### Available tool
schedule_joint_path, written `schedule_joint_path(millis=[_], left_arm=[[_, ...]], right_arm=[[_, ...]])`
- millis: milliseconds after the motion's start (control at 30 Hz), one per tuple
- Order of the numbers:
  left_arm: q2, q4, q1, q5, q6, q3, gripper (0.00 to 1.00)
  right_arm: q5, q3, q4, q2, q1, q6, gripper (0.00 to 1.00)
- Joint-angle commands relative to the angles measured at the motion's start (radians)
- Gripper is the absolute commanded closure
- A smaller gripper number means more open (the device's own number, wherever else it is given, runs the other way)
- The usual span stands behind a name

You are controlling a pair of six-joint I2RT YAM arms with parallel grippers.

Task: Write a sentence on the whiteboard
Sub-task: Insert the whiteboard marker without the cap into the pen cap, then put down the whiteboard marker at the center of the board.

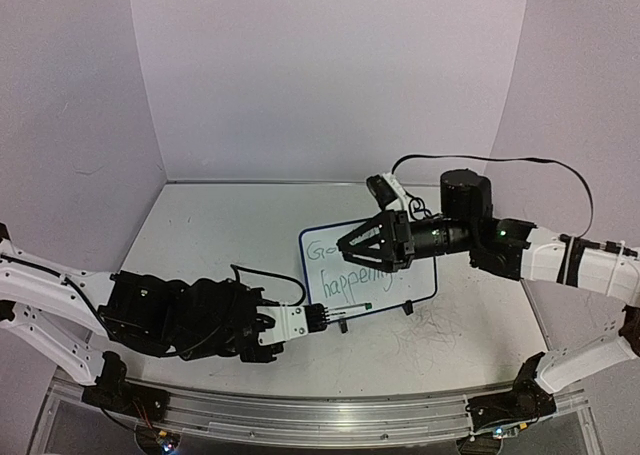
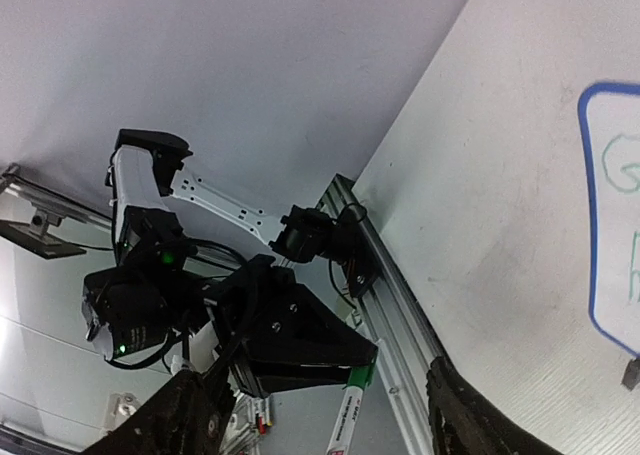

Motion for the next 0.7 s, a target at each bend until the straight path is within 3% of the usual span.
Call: schedule_joint_path(millis=[0,167,400,533,667], left_arm=[[-0.055,-0.046,0.043,0.163,-0.124,0.024,1.0],[-0.104,-0.042,0.13,0.25,-0.27,0.006,1.0],[-0.201,0.05,0.244,0.231,-0.581,-0.081,1.0],[-0.27,0.11,0.377,0.19,-0.863,-0.184,1.0],[-0.225,0.085,0.502,0.202,-1.108,-0.264,1.0]], right_arm=[[0.116,0.045,-0.066,-0.083,-0.028,-0.146,0.18],[0.362,0.12,-0.244,-0.211,-0.07,-0.291,0.13],[0.77,0.146,-0.384,-0.394,-0.07,-0.421,0.07],[0.846,0.137,-0.405,-0.451,-0.07,-0.443,0.07],[0.847,0.138,-0.417,-0.467,-0.069,-0.469,0.07]])
